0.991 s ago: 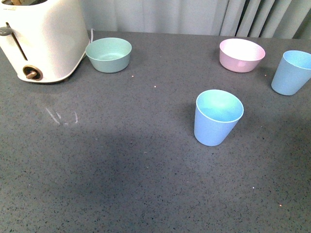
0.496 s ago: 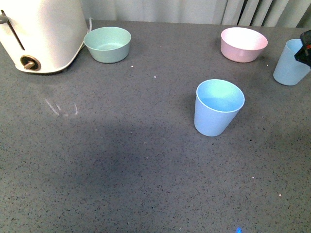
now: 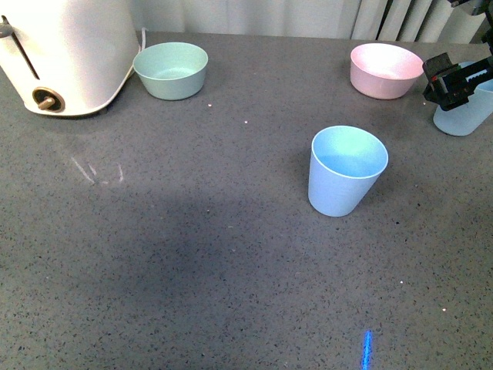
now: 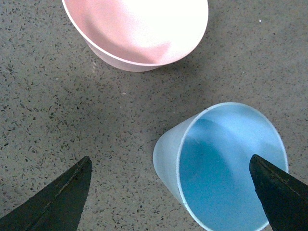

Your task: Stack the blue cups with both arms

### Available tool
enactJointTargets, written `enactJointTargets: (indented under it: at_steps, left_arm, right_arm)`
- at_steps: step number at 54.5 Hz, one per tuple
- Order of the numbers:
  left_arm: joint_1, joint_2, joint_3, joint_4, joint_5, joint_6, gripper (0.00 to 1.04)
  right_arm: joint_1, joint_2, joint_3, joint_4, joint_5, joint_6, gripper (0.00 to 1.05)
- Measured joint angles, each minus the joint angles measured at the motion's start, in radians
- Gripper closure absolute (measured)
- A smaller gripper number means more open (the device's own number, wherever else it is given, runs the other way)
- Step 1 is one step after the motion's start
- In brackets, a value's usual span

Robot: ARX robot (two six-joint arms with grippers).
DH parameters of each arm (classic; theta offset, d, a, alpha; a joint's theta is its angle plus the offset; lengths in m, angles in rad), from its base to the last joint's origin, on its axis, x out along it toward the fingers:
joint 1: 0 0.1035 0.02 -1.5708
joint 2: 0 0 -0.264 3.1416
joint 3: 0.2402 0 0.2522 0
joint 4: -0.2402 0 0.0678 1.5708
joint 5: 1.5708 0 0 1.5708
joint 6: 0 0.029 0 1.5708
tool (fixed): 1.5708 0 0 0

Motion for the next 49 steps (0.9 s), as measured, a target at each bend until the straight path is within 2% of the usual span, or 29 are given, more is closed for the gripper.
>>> enactJointTargets:
  at_steps: [10,21,32,34,41,49]
  left_arm:
    - [0.000,0.000,0.000,0.000,0.000,0.000,0.09]
    - [0.000,0.000,0.000,0.000,0.000,0.000,0.09]
    - [0.000,0.000,0.000,0.000,0.000,0.000,0.09]
    - [0.000,0.000,0.000,0.000,0.000,0.000,0.09]
    - [0.000,0.000,0.000,0.000,0.000,0.000,0.09]
    - [0.000,0.000,0.000,0.000,0.000,0.000,0.09]
  right_arm:
    - [0.003,0.052,0.029,-0.029,0.017,0.012,0.09]
    - [0.004,0.074,0.038,-0.028,0.030,0.022,0.50]
    - [0.004,0.074,0.039,-0.034,0.033,0.028,0.76]
    - [0.004,0.074,0.039,-0.040,0.030,0.031,0.85]
    - [0.003,0.068,0.039,-0.051,0.024,0.035,1.03]
    - [0.000,0.028,0.018,-0.078,-0.011,0.029,1.03]
